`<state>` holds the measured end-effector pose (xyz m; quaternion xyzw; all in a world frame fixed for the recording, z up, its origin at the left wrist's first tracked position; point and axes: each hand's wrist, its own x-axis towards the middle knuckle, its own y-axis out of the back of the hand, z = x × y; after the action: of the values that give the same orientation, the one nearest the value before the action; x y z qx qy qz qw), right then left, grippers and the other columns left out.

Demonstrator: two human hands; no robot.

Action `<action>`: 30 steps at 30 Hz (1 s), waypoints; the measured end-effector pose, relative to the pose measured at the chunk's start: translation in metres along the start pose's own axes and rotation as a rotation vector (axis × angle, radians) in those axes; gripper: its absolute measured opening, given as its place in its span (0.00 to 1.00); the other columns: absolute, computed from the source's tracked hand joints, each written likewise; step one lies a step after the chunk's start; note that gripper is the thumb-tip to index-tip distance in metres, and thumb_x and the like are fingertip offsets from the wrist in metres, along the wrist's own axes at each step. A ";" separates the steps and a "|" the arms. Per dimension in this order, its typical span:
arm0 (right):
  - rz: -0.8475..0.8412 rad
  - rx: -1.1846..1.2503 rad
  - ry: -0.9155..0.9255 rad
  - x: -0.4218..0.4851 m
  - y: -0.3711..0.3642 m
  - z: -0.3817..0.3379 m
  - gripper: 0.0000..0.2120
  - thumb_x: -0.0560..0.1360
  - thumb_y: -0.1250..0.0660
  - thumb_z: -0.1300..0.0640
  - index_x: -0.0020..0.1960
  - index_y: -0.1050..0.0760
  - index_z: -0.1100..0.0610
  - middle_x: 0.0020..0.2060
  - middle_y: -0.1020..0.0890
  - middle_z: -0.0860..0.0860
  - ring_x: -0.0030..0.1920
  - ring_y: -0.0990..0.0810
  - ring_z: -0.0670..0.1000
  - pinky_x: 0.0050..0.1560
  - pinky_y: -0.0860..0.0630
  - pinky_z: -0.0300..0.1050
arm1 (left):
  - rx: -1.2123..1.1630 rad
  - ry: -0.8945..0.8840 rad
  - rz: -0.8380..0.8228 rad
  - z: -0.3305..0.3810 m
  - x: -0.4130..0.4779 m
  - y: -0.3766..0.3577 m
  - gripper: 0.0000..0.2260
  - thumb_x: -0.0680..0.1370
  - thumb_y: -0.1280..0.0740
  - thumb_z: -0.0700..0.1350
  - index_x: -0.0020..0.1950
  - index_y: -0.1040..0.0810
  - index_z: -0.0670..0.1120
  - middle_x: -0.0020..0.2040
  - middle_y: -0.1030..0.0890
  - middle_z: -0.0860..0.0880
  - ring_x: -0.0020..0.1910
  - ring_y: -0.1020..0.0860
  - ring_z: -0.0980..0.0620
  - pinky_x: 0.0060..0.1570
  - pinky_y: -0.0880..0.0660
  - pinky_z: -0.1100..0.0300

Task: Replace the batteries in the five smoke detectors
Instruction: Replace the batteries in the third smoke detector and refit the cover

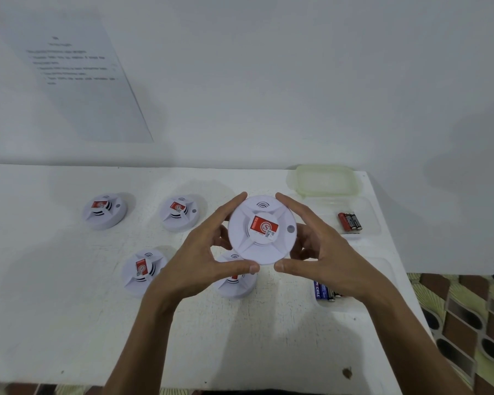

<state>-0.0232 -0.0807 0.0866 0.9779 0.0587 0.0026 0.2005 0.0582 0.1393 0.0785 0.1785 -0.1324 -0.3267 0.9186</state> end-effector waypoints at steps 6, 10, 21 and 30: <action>0.006 0.004 -0.007 0.001 -0.001 0.000 0.44 0.69 0.23 0.55 0.73 0.46 0.31 0.57 0.21 0.44 0.40 0.23 0.58 0.47 0.18 0.52 | 0.002 0.000 -0.005 -0.001 0.000 0.001 0.40 0.66 0.24 0.51 0.72 0.42 0.62 0.64 0.31 0.73 0.59 0.26 0.61 0.50 0.25 0.70; 0.004 0.008 -0.006 0.001 -0.002 0.000 0.44 0.70 0.23 0.56 0.72 0.45 0.29 0.55 0.20 0.45 0.41 0.23 0.59 0.47 0.19 0.53 | -0.019 0.012 -0.008 -0.001 -0.001 0.001 0.40 0.66 0.24 0.50 0.71 0.42 0.62 0.64 0.31 0.72 0.60 0.26 0.60 0.51 0.25 0.68; 0.006 0.013 -0.004 0.002 -0.003 -0.002 0.44 0.70 0.23 0.57 0.73 0.45 0.32 0.53 0.20 0.46 0.37 0.24 0.54 0.47 0.19 0.52 | -0.024 0.017 -0.016 -0.005 0.000 0.002 0.40 0.66 0.24 0.50 0.72 0.42 0.63 0.64 0.31 0.71 0.58 0.26 0.58 0.51 0.24 0.67; 0.020 0.000 -0.025 0.006 -0.004 0.002 0.45 0.69 0.23 0.55 0.73 0.46 0.31 0.51 0.20 0.46 0.37 0.24 0.50 0.47 0.19 0.49 | -0.014 0.024 -0.014 -0.012 0.003 0.002 0.40 0.66 0.24 0.52 0.71 0.42 0.65 0.63 0.31 0.73 0.59 0.26 0.61 0.50 0.25 0.69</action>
<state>-0.0173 -0.0771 0.0833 0.9785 0.0465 -0.0077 0.2009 0.0657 0.1413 0.0692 0.1767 -0.1179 -0.3321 0.9190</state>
